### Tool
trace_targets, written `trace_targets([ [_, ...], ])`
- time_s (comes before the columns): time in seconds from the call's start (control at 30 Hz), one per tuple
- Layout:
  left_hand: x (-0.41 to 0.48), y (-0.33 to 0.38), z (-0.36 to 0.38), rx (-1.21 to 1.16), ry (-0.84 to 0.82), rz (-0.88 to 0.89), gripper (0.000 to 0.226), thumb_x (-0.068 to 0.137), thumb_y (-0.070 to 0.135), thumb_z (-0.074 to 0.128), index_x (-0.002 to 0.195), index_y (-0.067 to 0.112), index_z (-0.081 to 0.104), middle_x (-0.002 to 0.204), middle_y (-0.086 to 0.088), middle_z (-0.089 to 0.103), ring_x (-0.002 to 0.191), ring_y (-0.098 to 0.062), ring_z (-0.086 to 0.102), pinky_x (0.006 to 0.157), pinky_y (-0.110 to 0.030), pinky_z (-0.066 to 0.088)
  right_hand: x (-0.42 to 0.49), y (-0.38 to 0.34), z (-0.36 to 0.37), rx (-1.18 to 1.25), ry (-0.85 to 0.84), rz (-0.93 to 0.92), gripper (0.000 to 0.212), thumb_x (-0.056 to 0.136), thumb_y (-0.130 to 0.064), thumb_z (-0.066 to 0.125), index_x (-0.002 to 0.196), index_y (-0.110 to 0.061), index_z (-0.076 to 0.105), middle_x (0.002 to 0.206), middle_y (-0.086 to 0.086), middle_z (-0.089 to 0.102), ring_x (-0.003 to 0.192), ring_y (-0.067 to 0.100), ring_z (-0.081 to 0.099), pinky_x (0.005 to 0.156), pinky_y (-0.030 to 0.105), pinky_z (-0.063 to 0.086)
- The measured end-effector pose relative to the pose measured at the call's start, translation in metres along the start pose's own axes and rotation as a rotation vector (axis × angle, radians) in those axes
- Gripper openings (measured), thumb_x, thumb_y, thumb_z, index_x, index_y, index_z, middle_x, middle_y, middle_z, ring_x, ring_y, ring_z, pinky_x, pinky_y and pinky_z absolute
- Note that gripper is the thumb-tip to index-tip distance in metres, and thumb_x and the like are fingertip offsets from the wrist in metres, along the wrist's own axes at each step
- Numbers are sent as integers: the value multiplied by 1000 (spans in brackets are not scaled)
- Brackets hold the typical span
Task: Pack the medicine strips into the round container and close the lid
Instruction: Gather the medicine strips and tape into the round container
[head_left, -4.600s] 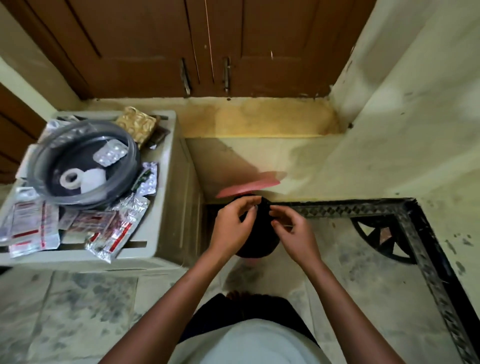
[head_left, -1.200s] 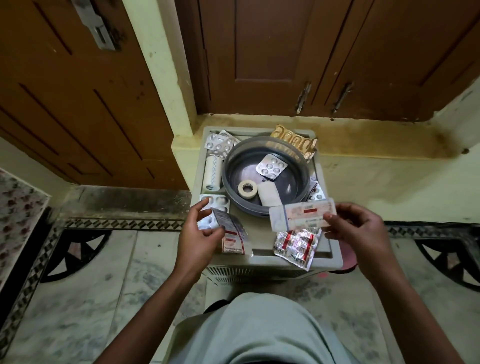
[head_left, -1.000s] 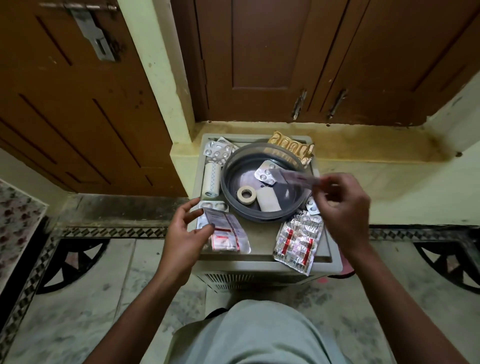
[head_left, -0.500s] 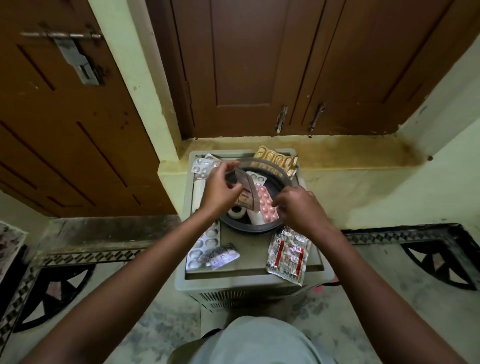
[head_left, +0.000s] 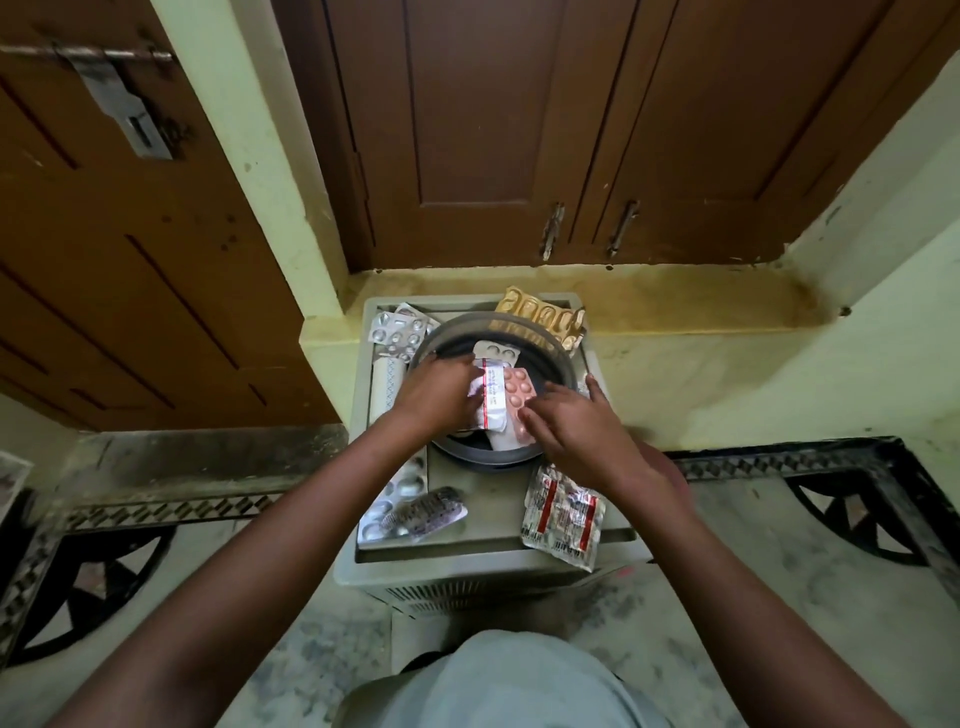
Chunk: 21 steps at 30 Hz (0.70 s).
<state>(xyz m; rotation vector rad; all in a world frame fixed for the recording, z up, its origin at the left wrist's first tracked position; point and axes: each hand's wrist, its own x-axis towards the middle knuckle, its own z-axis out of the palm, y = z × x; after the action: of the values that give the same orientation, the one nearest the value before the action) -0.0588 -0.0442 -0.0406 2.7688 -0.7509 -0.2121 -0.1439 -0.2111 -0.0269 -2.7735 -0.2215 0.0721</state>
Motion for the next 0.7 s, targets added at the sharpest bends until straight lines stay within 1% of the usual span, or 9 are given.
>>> trace_targets([
  [0.07, -17, 1, -8, -117, 129, -27, 38, 87, 25, 57, 125, 17, 56, 137, -4, 52, 120, -23, 51, 96, -36, 43, -13, 5, -8, 168, 224, 56, 28, 94, -30, 46, 105, -12, 65, 106, 9, 68, 95, 18, 59, 88, 32, 43],
  [0.13, -50, 3, -14, -229, 268, -48, 38, 86, 22, 59, 124, 16, 56, 133, -3, 54, 119, -20, 51, 97, -36, 44, -33, 15, -14, 290, 381, 157, 18, 89, -25, 57, 99, -12, 66, 94, 7, 68, 79, 12, 59, 67, 14, 43],
  [0.17, -69, 3, -13, -258, 314, -62, 36, 86, 20, 60, 122, 15, 57, 129, -4, 57, 116, -19, 52, 95, -34, 45, -45, 21, -12, 302, 412, 229, 15, 86, -24, 62, 94, -12, 65, 88, 6, 67, 73, 11, 59, 61, 10, 41],
  [0.23, -108, -1, -2, -283, 348, -92, 34, 84, 18, 64, 117, 14, 59, 122, -5, 61, 110, -20, 57, 90, -28, 44, -70, 32, 0, 299, 413, 377, 19, 78, -30, 71, 86, -15, 63, 74, 3, 64, 64, 14, 60, 55, 16, 40],
  [0.33, -149, -9, 29, -258, 253, -145, 42, 81, 27, 68, 120, 13, 59, 130, -6, 58, 119, -22, 53, 98, -29, 38, -99, 30, 24, 343, 341, 529, 35, 68, -37, 79, 88, -17, 57, 62, -1, 58, 59, 14, 57, 51, 20, 38],
  [0.4, -160, -11, 46, -172, 180, -106, 52, 81, 39, 63, 126, 15, 56, 136, -6, 52, 127, -22, 47, 106, -33, 31, -106, 26, 35, 358, 278, 576, 46, 66, -39, 80, 98, -17, 55, 60, -4, 57, 59, 12, 58, 52, 24, 40],
  [0.5, -168, -12, 59, -63, 104, -23, 61, 76, 50, 60, 124, 14, 56, 133, -7, 55, 127, -21, 48, 111, -39, 28, -106, 22, 43, 340, 206, 595, 62, 64, -42, 80, 112, -19, 49, 63, 1, 64, 64, 17, 62, 60, 32, 47],
  [0.6, -170, -13, 67, -30, 97, 34, 55, 74, 44, 68, 119, 13, 60, 127, -8, 60, 120, -20, 55, 112, -39, 26, -107, 19, 43, 311, 177, 581, 66, 65, -36, 81, 118, -19, 46, 67, 2, 65, 71, 21, 64, 64, 33, 48],
  [0.7, -171, -13, 73, -78, 153, 79, 40, 75, 29, 73, 110, 12, 66, 120, -8, 65, 111, -21, 62, 111, -37, 25, -109, 22, 40, 311, 170, 581, 63, 66, -29, 81, 119, -18, 49, 63, -7, 55, 67, 18, 58, 60, 28, 41],
])
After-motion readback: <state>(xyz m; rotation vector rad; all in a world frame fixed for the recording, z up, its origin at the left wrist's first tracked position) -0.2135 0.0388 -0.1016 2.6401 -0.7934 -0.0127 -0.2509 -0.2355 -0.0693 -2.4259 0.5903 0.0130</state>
